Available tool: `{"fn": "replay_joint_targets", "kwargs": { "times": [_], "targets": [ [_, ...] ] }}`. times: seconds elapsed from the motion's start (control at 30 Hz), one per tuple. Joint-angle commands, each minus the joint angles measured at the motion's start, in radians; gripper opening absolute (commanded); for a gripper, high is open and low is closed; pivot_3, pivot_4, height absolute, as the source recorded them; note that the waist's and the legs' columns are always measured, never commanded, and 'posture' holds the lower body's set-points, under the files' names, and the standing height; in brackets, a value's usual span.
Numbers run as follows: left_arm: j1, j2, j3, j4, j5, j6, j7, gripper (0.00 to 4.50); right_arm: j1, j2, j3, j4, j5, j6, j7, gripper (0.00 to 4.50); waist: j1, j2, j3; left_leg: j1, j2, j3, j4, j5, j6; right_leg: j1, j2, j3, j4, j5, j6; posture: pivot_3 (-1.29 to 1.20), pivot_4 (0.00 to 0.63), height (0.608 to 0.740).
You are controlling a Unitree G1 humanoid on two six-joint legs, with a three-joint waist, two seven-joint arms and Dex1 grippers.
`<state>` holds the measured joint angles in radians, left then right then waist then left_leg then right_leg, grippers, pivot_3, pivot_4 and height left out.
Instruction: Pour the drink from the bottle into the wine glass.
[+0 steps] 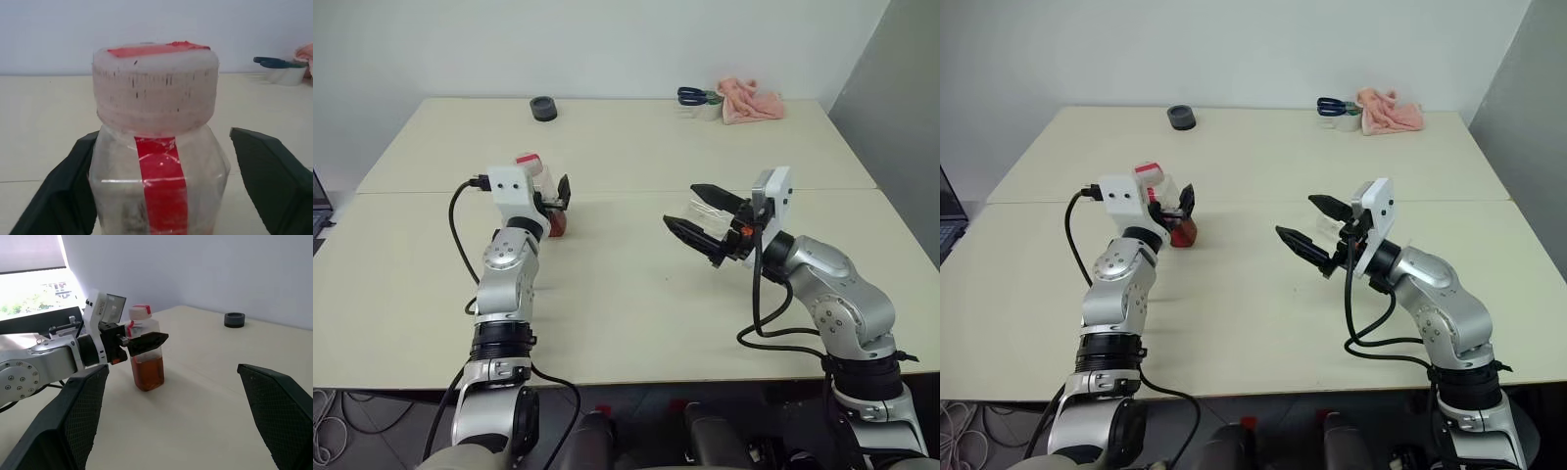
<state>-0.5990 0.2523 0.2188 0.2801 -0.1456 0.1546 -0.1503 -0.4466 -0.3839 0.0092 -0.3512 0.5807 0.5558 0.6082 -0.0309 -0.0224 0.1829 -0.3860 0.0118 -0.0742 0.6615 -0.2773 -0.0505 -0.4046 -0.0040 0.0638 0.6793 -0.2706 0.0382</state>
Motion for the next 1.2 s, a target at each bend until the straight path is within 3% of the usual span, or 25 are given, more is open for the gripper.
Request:
{"fn": "replay_joint_targets", "kwargs": {
  "times": [0.03, 0.1, 0.17, 0.4, 0.77, 1.2],
  "targets": [
    [-0.016, 0.014, -0.004, -0.014, 0.002, -0.037, -0.008, 2.90, 0.005, -0.003, -0.030, -0.049, 0.012, -0.012, -0.009, 4.50, 0.000, 0.000, 0.000, 0.000, 0.000, 0.000, 0.000, 0.000, 0.000, 0.000, 0.000, 0.000, 0.000, 0.000, 0.000, 0.00, 0.150, 0.740],
    [-0.011, 0.013, -0.003, -0.017, 0.000, -0.039, -0.007, 2.25, 0.007, -0.003, -0.033, -0.051, 0.015, -0.009, -0.014, 4.50, 0.000, 0.000, 0.000, 0.000, 0.000, 0.000, 0.000, 0.000, 0.000, 0.000, 0.000, 0.000, 0.000, 0.000, 0.000, 0.00, 0.150, 0.740],
    [-0.007, 0.011, -0.003, -0.019, 0.000, -0.040, -0.005, 1.92, 0.005, -0.002, -0.036, -0.050, 0.019, -0.006, -0.019, 4.50, 0.000, 0.000, 0.000, 0.000, 0.000, 0.000, 0.000, 0.000, 0.000, 0.000, 0.000, 0.000, 0.000, 0.000, 0.000, 0.00, 0.150, 0.740],
    [-0.016, -0.003, -0.059, -0.077, -0.008, 0.023, -0.046, 1.92, -0.077, 0.012, 0.019, -0.003, -0.050, 0.002, -0.062, 4.50, 0.000, 0.000, 0.000, 0.000, 0.000, 0.000, 0.000, 0.000, 0.000, 0.000, 0.000, 0.000, 0.000, 0.000, 0.000, 0.00, 0.150, 0.740],
    [-0.011, -0.010, -0.309, -0.325, -0.088, 0.131, -0.390, 1.92, -0.236, 0.127, 0.022, 0.077, -0.043, 0.092, -0.152, 4.50, 0.000, 0.000, 0.000, -0.006, -0.001, -0.002, 0.000, 0.001, -0.001, -0.004, -0.001, -0.002, -0.001, 0.000, 0.000, 0.00, 0.150, 0.740],
    [0.009, -0.006, -0.327, -0.377, -0.120, 0.168, -0.463, 1.92, -0.230, 0.143, -0.004, 0.070, -0.030, 0.124, -0.182, 4.50, -0.001, 0.000, 0.000, -0.008, 0.000, -0.002, 0.001, 0.001, 0.000, -0.006, 0.000, -0.002, 0.001, 0.000, 0.000, 0.00, 0.150, 0.740]
  ]
}}
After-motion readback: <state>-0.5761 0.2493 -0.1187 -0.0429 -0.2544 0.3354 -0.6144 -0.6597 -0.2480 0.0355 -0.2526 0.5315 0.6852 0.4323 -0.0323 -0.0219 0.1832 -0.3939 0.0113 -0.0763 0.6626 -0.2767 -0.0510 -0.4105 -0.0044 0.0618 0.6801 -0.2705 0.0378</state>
